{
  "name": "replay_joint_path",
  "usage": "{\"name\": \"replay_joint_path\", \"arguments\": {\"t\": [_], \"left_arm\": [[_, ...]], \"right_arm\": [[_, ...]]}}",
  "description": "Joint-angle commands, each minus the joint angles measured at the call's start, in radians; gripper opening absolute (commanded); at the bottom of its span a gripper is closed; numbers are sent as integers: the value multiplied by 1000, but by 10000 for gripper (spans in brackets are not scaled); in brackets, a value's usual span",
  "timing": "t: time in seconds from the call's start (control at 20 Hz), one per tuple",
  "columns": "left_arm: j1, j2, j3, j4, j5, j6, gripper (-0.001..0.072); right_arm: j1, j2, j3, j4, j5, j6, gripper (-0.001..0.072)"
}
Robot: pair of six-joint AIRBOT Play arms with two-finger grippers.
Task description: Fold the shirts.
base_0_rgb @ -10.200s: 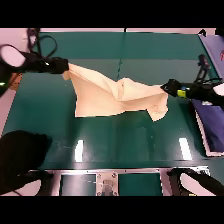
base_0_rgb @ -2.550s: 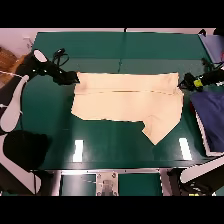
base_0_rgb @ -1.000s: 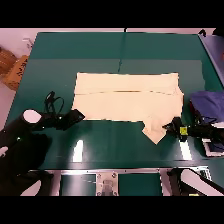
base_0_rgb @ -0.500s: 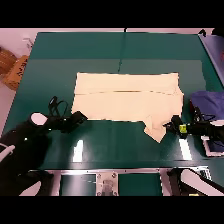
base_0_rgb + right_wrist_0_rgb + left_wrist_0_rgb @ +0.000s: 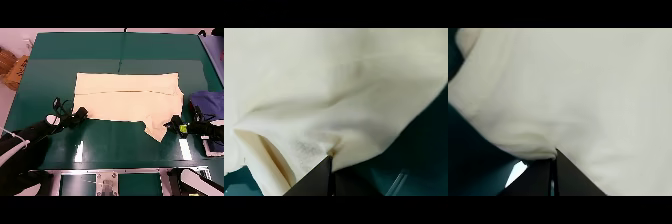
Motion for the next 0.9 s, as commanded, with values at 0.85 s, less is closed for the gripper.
{"name": "replay_joint_path", "arguments": {"t": [0.85], "left_arm": [[197, 219, 148, 708, -785, -83, 18]], "right_arm": [[-21, 357, 26, -219, 283, 180, 13]]}}
